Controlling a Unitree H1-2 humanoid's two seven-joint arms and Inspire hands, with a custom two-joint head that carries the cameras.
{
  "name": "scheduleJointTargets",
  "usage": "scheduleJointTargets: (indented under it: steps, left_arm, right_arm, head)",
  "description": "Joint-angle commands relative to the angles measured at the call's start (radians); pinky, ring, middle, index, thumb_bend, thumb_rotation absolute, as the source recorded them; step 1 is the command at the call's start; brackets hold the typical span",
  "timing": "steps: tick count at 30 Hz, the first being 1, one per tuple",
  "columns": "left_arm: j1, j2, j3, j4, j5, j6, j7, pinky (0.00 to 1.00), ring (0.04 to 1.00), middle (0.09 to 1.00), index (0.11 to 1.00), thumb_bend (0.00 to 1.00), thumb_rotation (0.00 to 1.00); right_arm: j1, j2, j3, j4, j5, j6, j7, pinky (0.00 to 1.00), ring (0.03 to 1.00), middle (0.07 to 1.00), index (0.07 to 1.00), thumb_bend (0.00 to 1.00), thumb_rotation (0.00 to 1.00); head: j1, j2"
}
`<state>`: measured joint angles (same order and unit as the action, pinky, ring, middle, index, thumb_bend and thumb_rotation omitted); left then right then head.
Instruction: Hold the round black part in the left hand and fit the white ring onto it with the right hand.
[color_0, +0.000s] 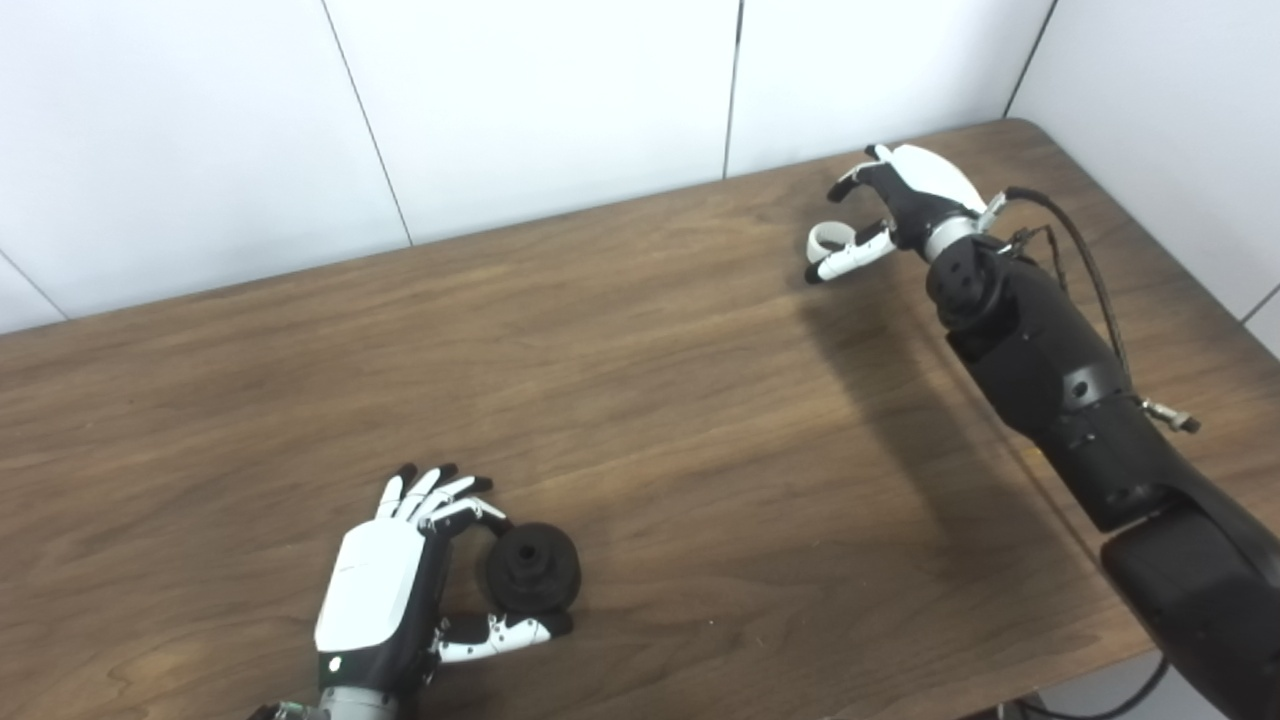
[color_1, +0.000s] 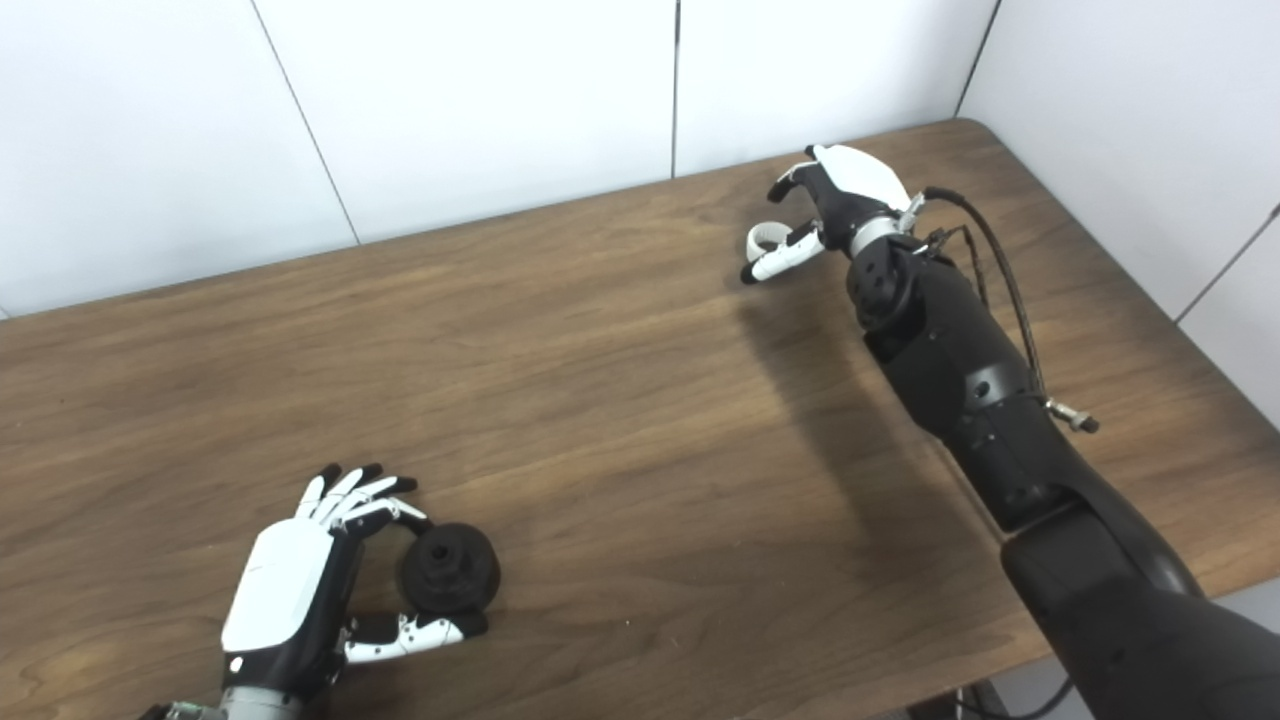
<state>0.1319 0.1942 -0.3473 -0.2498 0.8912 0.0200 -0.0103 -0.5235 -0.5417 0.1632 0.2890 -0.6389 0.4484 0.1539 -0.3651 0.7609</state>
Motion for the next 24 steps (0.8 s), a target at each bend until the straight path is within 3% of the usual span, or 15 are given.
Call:
scheduleJointTargets:
  steps: [1, 24]
  left_arm:
    - [0.029, 0.028, 0.012, 0.005, 0.024, 0.026, -0.023, 1.00, 0.916, 0.813, 0.482, 0.52, 0.05]
    - [0.033, 0.030, 0.016, -0.004, 0.023, 0.020, -0.025, 1.00, 0.915, 0.809, 0.482, 0.52, 0.05]
  right_arm:
    - [-0.060, -0.033, -0.004, -0.002, -0.013, 0.001, -0.010, 1.00, 1.000, 1.000, 0.724, 0.85, 0.29]
    - [-0.087, -0.051, 0.033, 0.053, -0.022, 0.014, 0.018, 0.99, 1.000, 0.948, 0.636, 0.80, 0.27]
  head:
    - [0.000, 0.002]
    - [0.002, 0.011]
